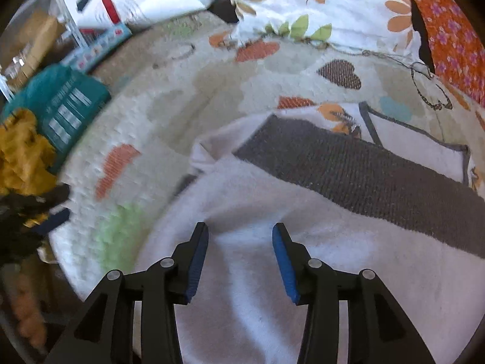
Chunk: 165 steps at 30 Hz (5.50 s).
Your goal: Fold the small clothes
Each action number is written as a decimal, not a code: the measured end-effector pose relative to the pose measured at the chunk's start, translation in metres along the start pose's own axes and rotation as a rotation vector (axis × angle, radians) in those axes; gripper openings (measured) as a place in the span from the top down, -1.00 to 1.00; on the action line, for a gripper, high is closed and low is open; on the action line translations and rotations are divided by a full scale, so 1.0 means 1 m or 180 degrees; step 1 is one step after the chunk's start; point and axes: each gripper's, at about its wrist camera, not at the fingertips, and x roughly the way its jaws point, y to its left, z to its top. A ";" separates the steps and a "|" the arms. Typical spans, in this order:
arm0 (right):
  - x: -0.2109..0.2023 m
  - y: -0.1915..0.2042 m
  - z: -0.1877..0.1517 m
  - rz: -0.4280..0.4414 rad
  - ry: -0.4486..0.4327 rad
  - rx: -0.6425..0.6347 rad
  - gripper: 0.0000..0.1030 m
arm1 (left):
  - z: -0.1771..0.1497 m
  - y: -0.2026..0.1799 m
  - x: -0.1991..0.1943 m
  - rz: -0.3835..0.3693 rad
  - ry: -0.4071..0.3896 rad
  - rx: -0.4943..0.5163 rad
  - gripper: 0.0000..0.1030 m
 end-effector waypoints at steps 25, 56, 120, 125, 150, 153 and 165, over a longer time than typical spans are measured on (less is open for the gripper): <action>0.037 0.108 -0.071 -0.1402 -0.0437 -0.1894 0.36 | 0.009 0.016 -0.010 0.0168 -0.0195 -0.0133 -0.20; -0.218 -0.286 -0.173 -0.0953 -0.1126 0.1765 0.28 | -0.171 -0.247 0.066 -0.1066 0.0517 0.2101 -0.21; -0.139 -0.313 -0.042 0.0253 -0.0894 0.1707 0.11 | -0.157 -0.308 0.127 -0.1075 0.1072 0.2145 -0.16; -0.133 -0.329 -0.056 -0.0196 -0.0775 0.1961 0.06 | -0.149 -0.284 0.144 -0.0808 0.1198 0.1977 -0.16; -0.208 -0.301 -0.134 -0.0360 -0.0862 0.1763 0.20 | -0.195 -0.229 0.070 -0.0779 0.0864 0.2485 -0.36; -0.212 -0.273 -0.126 -0.0465 -0.0965 0.1450 0.20 | -0.196 -0.229 0.043 -0.0653 0.0422 0.2566 -0.36; -0.122 -0.202 -0.126 -0.0523 -0.0302 0.0958 0.06 | -0.224 -0.211 -0.068 -0.0226 -0.1627 0.2843 -1.00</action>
